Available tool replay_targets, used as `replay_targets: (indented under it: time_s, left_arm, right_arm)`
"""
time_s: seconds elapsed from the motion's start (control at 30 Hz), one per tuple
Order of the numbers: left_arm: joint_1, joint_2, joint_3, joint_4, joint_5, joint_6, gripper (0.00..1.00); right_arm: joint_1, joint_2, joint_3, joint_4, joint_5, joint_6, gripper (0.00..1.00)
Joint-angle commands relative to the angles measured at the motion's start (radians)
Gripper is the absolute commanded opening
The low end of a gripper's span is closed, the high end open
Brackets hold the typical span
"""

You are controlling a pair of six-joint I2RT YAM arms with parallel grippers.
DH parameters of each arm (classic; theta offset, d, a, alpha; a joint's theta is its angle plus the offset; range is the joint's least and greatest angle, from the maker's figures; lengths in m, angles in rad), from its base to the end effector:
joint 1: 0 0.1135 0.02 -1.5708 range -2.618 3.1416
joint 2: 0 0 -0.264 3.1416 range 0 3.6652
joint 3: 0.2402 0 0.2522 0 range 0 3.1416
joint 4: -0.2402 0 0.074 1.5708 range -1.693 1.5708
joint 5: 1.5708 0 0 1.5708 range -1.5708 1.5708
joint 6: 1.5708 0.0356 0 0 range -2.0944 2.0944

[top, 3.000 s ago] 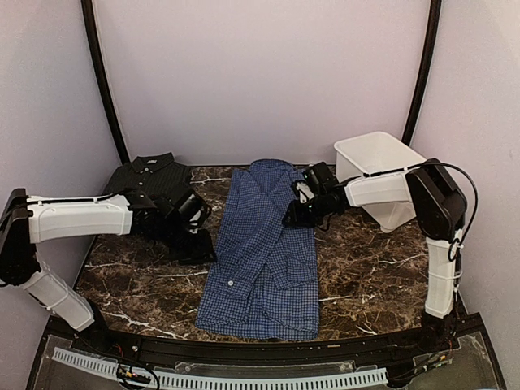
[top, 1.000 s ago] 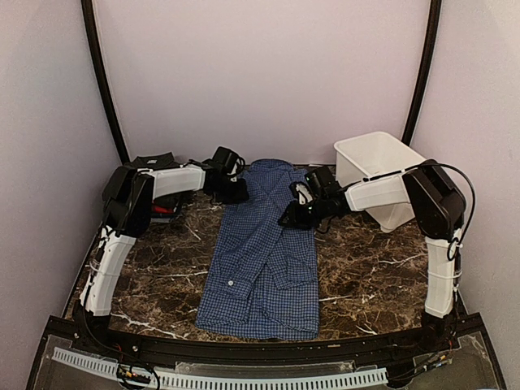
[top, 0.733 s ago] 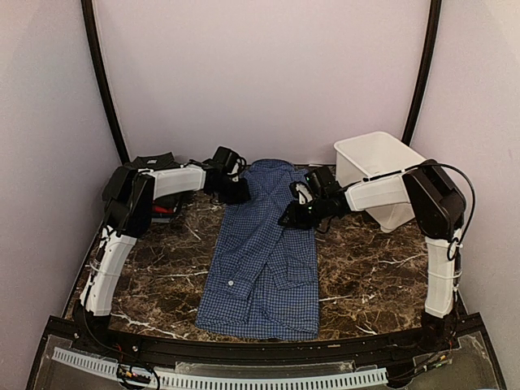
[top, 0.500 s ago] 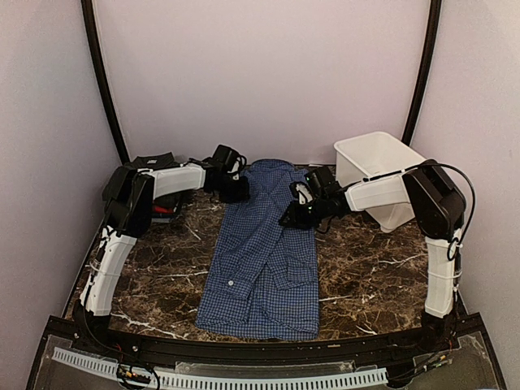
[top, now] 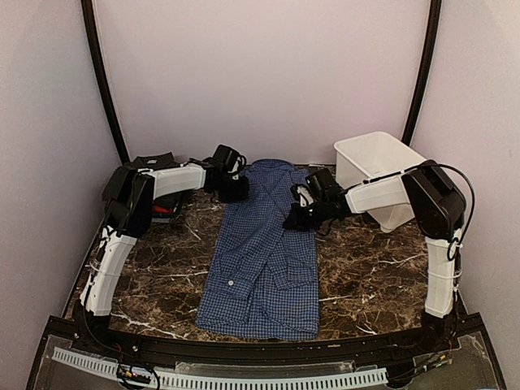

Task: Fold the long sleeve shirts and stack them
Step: Fold the 1/3-folded shirt at the center of the board.

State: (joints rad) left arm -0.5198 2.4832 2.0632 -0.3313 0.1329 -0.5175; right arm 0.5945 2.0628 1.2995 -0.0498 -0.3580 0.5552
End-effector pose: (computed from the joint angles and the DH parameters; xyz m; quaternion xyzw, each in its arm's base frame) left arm 0.4809 -0.2807 0.1553 0.0275 0.9152 -0.2499 0.3150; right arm 0.3550 0.2551 0.1422 -0.0838 0.9128 0.3367 0.2155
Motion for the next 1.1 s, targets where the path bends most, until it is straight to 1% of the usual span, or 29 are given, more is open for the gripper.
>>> replay_targets:
  time_s: [0.0, 0.37, 0.77, 0.83, 0.87, 0.9, 0.93, 0.97, 1.0, 1.07]
  left_arm:
    - [-0.002, -0.055, 0.032, -0.008, -0.058, 0.011, 0.0]
    - [0.015, -0.06, 0.044, -0.002, -0.109, 0.006, 0.0]
    - [0.042, -0.013, 0.104, -0.036, -0.094, 0.012, 0.0]
    - [0.044, -0.005, 0.127, -0.041, -0.065, 0.021, 0.07]
    - [0.044, 0.0, 0.135, -0.046, -0.057, 0.03, 0.14]
    - [0.044, 0.001, 0.146, -0.058, -0.05, 0.034, 0.17]
    - [0.045, 0.001, 0.15, -0.064, -0.053, 0.04, 0.23]
    - [0.044, -0.001, 0.155, -0.077, -0.066, 0.043, 0.26]
    - [0.045, -0.006, 0.156, -0.088, -0.078, 0.045, 0.3]
    - [0.048, -0.018, 0.156, -0.111, -0.094, 0.045, 0.33]
  right_arm:
    - [-0.005, -0.03, -0.027, 0.021, 0.022, -0.011, 0.0]
    - [-0.005, -0.051, -0.057, 0.012, 0.055, -0.02, 0.0]
    - [-0.005, -0.048, -0.03, -0.02, 0.079, -0.027, 0.0]
    - [-0.005, -0.044, -0.025, -0.027, 0.075, -0.03, 0.0]
    - [-0.005, -0.043, -0.021, -0.033, 0.074, -0.032, 0.0]
    - [-0.005, -0.043, -0.019, -0.036, 0.074, -0.032, 0.0]
    - [-0.005, -0.046, -0.017, -0.038, 0.076, -0.033, 0.02]
    - [-0.005, -0.052, -0.016, -0.041, 0.079, -0.034, 0.06]
    - [-0.005, -0.058, -0.014, -0.049, 0.083, -0.036, 0.11]
    - [-0.005, -0.071, -0.007, -0.067, 0.091, -0.043, 0.17]
